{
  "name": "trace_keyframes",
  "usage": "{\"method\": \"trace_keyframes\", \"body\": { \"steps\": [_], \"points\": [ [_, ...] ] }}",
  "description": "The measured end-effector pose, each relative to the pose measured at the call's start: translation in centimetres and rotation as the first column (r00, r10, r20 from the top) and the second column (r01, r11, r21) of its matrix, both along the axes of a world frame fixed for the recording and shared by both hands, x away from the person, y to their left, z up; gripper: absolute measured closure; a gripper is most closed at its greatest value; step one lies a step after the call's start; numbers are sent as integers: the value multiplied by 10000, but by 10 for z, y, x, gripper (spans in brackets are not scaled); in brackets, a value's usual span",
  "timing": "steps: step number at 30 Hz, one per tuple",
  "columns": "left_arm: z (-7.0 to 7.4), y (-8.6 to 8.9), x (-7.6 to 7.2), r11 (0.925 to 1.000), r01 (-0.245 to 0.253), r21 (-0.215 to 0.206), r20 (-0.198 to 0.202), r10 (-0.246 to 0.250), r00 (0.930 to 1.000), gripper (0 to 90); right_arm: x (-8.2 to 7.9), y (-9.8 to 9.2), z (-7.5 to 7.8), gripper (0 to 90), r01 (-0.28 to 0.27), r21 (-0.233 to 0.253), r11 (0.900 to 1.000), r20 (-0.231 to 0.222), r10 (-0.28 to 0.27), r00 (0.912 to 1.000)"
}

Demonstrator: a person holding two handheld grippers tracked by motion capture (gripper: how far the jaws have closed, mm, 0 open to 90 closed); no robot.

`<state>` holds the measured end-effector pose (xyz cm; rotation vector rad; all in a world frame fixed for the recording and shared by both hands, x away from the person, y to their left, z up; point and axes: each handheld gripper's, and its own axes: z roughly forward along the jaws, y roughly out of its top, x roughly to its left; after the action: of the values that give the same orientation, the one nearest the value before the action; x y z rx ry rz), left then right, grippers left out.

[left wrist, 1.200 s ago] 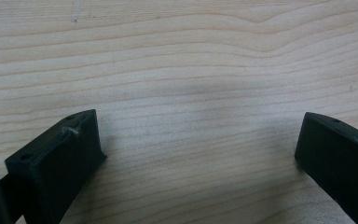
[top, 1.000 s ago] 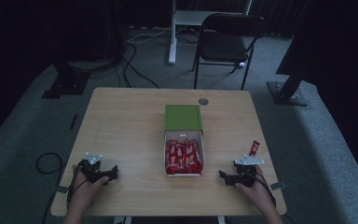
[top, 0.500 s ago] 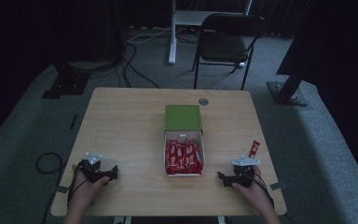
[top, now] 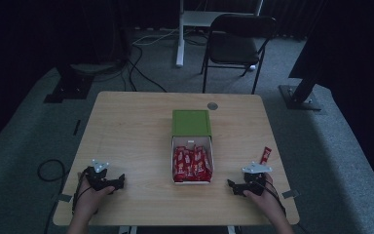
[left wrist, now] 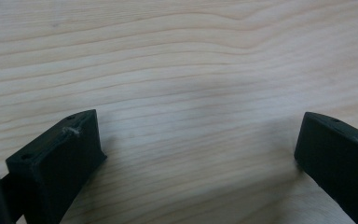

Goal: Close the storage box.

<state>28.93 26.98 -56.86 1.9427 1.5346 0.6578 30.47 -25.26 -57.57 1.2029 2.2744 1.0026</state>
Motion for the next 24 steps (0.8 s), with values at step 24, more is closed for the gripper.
{"method": "trace_keyframes", "body": {
  "steps": [24],
  "points": [
    [29,-67,-10,9507,3099,88,637,-3099,9486,12,-8,2,32,133,1,848,9964,539,-47,9985]
  ]
}}
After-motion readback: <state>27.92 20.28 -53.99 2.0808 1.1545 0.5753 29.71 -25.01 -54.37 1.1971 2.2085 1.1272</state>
